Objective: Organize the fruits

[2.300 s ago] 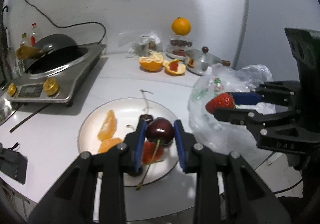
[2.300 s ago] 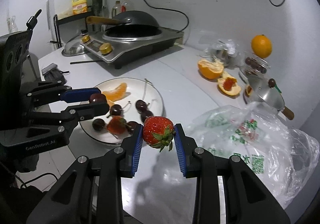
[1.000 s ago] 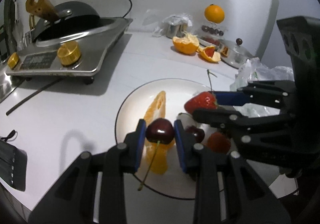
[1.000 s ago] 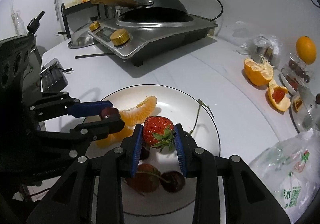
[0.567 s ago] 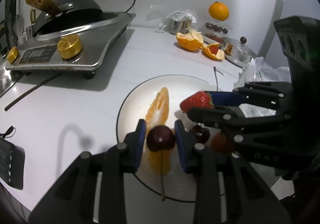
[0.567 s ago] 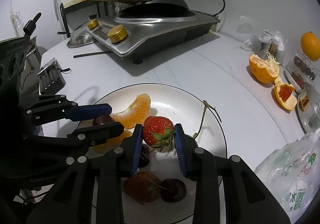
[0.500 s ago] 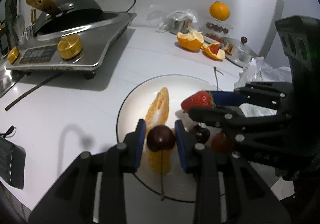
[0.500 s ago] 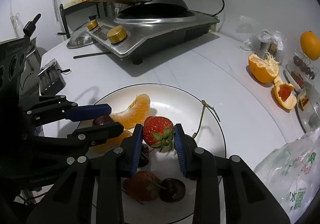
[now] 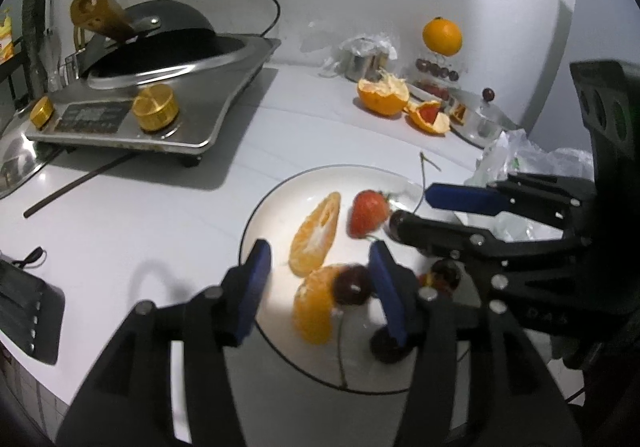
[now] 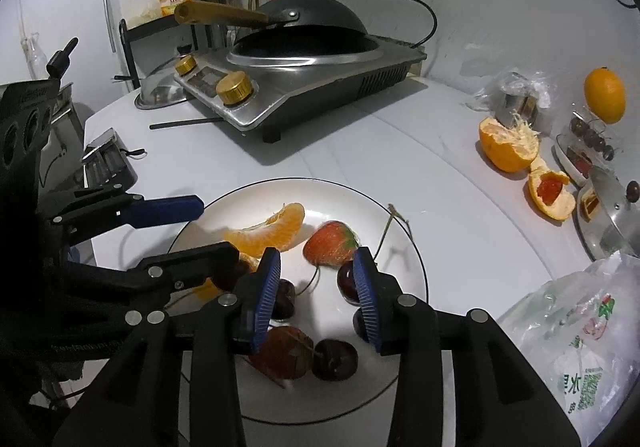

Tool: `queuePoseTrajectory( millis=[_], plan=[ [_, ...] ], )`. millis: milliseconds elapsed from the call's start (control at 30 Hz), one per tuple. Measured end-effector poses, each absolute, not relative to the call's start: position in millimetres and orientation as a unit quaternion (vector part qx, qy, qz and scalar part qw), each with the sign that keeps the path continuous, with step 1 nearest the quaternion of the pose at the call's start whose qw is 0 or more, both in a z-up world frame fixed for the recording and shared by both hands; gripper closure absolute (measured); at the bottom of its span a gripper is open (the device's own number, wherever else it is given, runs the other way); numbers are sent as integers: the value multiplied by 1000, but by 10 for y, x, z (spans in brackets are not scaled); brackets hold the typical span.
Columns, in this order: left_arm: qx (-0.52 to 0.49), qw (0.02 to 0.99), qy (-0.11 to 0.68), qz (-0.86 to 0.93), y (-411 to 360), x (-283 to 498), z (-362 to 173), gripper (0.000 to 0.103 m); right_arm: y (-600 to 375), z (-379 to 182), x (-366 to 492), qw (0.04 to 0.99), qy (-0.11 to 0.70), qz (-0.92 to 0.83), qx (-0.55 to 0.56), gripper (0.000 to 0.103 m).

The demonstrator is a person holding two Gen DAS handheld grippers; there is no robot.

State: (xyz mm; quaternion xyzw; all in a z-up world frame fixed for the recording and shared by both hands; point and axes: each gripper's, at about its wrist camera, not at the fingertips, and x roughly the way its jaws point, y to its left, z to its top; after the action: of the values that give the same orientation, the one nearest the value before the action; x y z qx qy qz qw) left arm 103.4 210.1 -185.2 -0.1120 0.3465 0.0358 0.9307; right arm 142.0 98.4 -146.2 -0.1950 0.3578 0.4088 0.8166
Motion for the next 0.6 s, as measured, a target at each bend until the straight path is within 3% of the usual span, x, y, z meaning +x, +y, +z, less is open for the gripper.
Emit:
queuePoseTrajectory(
  millis=[167,300,600],
  plan=[
    [-106,934,339,38,2062,973,-1772,49,897,-1395,1358,821,352,405,-192,63],
    [-103,938,329,34,1982,906,-1677,36,802,-1320,1291,827,346,402,-189,63],
    [-95,946,310,28,1769,752,-1473,32,520,-1142,1112,840,332,388,-183,63]
  ],
)
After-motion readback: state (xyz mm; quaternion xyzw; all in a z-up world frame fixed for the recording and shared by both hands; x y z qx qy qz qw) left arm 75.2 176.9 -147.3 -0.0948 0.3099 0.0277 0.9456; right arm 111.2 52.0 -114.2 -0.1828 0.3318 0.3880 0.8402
